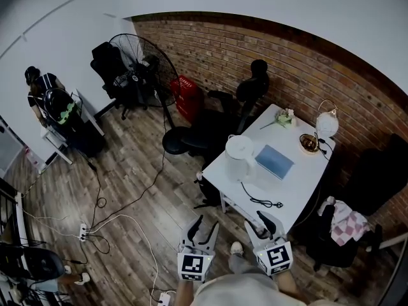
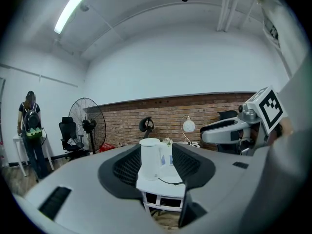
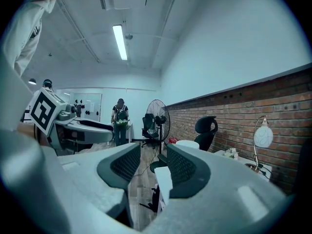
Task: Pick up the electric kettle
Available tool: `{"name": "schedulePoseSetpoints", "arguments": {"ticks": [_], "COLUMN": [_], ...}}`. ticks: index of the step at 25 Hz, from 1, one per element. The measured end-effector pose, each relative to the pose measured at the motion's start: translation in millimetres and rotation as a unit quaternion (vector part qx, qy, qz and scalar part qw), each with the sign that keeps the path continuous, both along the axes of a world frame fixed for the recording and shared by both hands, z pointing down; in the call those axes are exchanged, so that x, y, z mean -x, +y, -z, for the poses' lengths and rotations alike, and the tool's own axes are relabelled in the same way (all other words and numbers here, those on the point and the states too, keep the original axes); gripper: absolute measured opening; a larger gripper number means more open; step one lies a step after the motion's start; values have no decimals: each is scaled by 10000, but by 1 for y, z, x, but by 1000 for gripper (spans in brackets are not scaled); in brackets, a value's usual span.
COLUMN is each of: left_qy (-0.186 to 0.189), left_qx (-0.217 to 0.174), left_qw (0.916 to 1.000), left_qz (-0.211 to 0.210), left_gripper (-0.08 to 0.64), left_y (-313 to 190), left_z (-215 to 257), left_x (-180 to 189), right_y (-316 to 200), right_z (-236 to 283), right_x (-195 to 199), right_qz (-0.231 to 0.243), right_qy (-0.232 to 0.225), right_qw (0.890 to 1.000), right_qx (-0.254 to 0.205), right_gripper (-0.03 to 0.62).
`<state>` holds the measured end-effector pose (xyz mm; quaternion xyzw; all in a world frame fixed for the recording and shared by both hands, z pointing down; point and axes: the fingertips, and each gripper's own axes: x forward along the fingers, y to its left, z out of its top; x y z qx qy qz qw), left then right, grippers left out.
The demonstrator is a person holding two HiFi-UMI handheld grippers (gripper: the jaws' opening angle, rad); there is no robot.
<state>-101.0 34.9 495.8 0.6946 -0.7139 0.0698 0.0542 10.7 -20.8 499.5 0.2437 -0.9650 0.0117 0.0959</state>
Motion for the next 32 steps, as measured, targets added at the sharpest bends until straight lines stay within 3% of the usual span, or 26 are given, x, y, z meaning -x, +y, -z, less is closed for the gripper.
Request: {"name": "schedulePoseSetpoints", "arguments": {"ticks": [32], "left_qy": [-231], "left_qx": [84], "left_qw": [9996], "left_qz": [149], "left_gripper": [213], "left_y": [-149], "left_z": [10], "left_x": [29], "right_y": [-155], "right_z": [2], "right_x": [33], "right_qz": [234], "right_qy": [-158], "right_qw": [9996], "right_qx": [78], "right_gripper": [173]}}
